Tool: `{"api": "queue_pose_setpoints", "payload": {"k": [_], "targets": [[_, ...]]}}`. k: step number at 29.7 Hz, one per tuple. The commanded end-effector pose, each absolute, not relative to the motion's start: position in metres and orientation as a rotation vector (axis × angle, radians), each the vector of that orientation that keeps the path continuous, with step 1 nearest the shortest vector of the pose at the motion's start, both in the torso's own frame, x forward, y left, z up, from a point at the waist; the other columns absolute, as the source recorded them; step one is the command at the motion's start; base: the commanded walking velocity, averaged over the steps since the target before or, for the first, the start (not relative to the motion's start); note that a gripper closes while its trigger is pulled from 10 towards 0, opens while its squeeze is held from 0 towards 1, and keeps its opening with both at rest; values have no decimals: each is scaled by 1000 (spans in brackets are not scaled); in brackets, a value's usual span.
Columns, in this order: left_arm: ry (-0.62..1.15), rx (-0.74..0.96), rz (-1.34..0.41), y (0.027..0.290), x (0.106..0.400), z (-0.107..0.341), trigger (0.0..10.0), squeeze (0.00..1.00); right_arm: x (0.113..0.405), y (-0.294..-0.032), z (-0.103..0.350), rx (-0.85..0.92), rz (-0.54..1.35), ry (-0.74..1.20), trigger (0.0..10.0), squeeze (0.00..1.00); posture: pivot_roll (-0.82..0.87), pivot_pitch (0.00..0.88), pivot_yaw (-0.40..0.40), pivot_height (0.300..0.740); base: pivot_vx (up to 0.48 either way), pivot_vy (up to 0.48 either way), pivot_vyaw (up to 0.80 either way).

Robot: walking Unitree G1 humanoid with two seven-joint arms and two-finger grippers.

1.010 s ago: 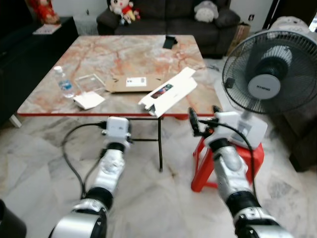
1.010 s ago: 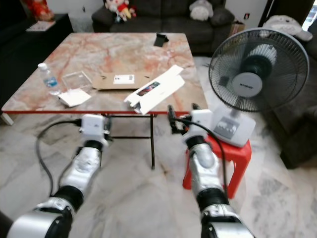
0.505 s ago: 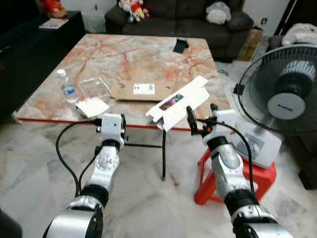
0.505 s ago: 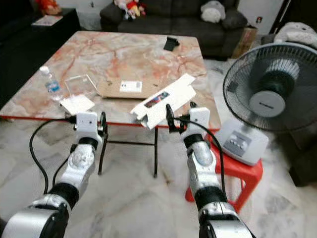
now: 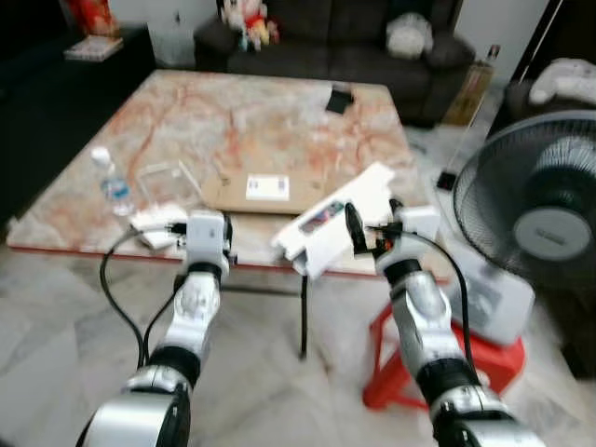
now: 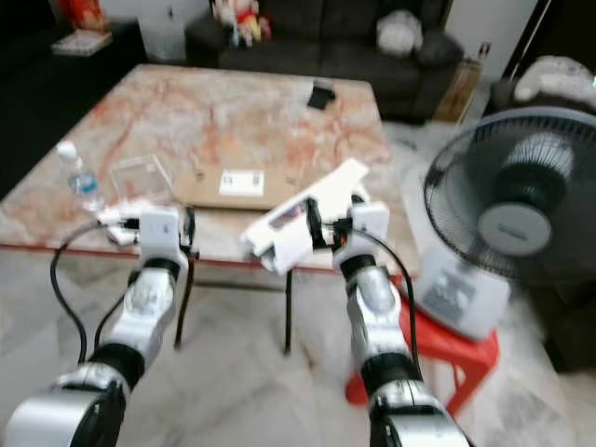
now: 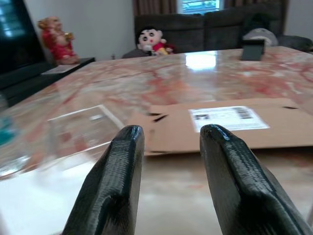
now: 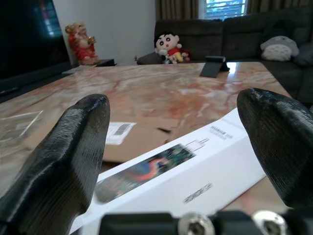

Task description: Picking trash to rubbish bin

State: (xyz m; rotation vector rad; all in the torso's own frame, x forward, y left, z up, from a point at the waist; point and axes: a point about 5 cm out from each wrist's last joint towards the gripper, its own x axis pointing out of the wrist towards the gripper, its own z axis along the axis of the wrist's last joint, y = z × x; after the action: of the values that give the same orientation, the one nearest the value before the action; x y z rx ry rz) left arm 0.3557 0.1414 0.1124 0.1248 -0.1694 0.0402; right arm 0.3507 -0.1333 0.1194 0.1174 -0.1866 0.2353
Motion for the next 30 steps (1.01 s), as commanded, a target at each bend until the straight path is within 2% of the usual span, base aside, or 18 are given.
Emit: {"api": "queue_pose_setpoints", "payload": {"k": [1, 18, 22, 24, 28, 29, 30], "targets": [[-189, 122, 2, 130, 359, 120, 10000, 0, 352, -144, 122, 110, 208, -192, 10000, 0, -78, 10, -49, 740, 409, 0, 0], [-184, 91, -199, 115, 362, 126, 10000, 0, 352, -140, 121, 122, 221, -183, 10000, 0, -75, 11, -47, 740, 393, 0, 0], [-172, 43, -242, 113, 363, 127, 10000, 0, 352, -139, 120, 124, 222, -182, 10000, 0, -75, 8, -46, 740, 0, 0, 0], [-138, 3, -330, 110, 366, 130, 10000, 0, 352, -140, 120, 123, 220, -178, 10000, 0, -76, 3, -43, 740, 0, 0, 0], [-130, -4, -359, 116, 369, 135, 10000, 0, 351, -140, 118, 122, 220, -172, 10000, 0, -78, 0, -39, 740, 0, 0, 0], [-127, -20, -365, 119, 370, 136, 10000, 1000, 351, -139, 117, 122, 221, -169, 10000, 0, -78, 0, -39, 740, 0, 0, 0], [-129, -19, -366, 120, 370, 137, 10000, 1000, 351, -139, 117, 122, 222, -167, 10000, 0, -78, 0, -39, 740, 0, 0, 0]]}}
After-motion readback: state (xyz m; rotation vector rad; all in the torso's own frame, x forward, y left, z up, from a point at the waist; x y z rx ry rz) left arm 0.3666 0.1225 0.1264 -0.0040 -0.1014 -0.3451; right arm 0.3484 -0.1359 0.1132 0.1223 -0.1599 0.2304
